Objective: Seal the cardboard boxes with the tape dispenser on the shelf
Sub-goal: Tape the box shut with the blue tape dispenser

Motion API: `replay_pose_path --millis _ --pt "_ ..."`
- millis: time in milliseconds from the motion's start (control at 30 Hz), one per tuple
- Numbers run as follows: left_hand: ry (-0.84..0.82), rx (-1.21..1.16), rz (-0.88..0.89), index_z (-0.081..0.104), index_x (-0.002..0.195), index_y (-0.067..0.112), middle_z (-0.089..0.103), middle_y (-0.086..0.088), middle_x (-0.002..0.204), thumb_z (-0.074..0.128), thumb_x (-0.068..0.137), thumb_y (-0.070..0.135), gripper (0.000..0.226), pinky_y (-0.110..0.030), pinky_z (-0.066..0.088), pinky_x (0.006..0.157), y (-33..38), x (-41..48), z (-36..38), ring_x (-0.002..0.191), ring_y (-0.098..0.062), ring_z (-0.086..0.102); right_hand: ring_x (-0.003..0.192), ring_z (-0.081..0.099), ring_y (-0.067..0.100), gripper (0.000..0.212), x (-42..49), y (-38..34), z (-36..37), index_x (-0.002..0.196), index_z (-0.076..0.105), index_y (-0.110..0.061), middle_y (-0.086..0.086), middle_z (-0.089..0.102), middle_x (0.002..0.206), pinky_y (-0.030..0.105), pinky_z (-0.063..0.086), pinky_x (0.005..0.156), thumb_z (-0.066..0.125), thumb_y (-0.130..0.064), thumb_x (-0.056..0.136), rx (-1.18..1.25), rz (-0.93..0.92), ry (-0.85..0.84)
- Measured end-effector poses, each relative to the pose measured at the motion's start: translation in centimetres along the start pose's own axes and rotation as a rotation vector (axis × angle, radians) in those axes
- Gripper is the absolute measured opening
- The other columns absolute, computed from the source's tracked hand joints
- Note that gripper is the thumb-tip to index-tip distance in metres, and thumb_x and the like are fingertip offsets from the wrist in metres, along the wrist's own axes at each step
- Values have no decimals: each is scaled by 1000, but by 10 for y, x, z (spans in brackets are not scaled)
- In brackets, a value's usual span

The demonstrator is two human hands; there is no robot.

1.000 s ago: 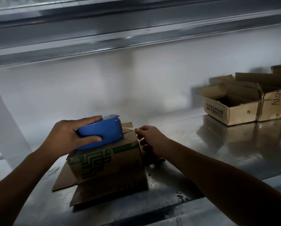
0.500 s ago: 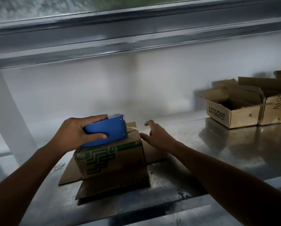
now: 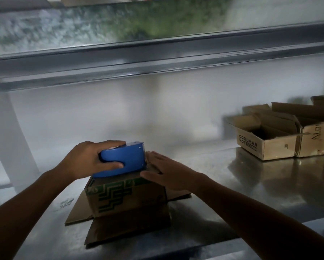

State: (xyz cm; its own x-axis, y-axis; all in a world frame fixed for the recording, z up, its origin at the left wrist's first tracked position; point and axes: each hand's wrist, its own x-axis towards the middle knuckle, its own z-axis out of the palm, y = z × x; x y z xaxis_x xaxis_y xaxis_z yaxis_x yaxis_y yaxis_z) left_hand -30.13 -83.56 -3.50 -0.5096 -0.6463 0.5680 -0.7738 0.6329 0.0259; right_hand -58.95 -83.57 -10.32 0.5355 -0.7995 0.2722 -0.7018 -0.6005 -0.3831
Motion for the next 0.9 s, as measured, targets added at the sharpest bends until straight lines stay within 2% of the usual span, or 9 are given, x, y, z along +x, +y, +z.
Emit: replay_pose_path --millis 67,133,233,333,400,500,667,833,900 --pt "-19 -40 -2 59 131 51 71 24 114 74 69 66 65 -20 55 81 -4 9 -7 90 0 69 155 8 10 90 -1 1 -2 163 8 -25 -4 10 170 30 11 120 33 -78 94 -31 12 2" --pt "-43 -82 0 60 128 50 70 24 113 77 69 61 62 -25 57 84 -7 14 -14 94 1 69 155 11 11 89 -2 -1 -2 162 9 -26 -5 11 170 30 13 119 32 -78 93 -49 14 16" --pt "-128 -70 29 56 129 49 69 22 112 77 72 58 61 -25 59 82 -11 18 -20 93 -2 69 154 16 11 94 -3 -2 -2 162 14 -27 -6 16 169 39 22 123 25 -84 88 -94 24 40" --pt "-168 -117 35 60 132 39 71 20 114 78 76 55 61 -28 60 84 -16 23 -22 95 -3 70 152 25 12 104 -4 -5 -4 160 22 -27 -6 24 167 41 33 119 20 -90 78 -147 -6 67" --pt "-160 -141 35 64 128 40 72 23 110 78 78 62 57 -27 61 81 -17 28 -23 94 -1 71 150 29 13 105 -3 -5 -4 159 25 -27 -5 27 166 42 39 116 23 -92 76 -188 -36 66" --pt "-154 -179 17 71 117 43 74 26 105 72 71 74 55 -26 61 78 -19 32 -27 91 -1 71 149 30 13 105 -1 -2 -6 158 28 -27 -6 29 165 41 40 114 24 -93 76 -215 -50 68" --pt "-180 -289 -62 74 110 45 77 16 103 76 68 75 52 -18 57 73 -42 24 -49 90 -6 74 149 29 11 104 1 -1 -5 157 31 -25 -8 30 165 40 38 113 23 -93 78 -229 -54 63" --pt "-192 -316 -166 76 104 44 78 10 99 77 66 69 46 -32 60 75 -65 0 -69 88 -14 75 147 34 13 101 -1 -2 -9 155 35 -24 -6 34 163 42 43 111 25 -91 80 -243 -55 49" --pt "-200 -325 -195 77 103 43 78 9 98 77 69 66 42 -29 60 73 -71 -12 -78 87 -14 75 149 31 13 102 -2 -4 -10 156 33 -25 -7 31 164 43 42 112 23 -92 79 -251 -55 29"
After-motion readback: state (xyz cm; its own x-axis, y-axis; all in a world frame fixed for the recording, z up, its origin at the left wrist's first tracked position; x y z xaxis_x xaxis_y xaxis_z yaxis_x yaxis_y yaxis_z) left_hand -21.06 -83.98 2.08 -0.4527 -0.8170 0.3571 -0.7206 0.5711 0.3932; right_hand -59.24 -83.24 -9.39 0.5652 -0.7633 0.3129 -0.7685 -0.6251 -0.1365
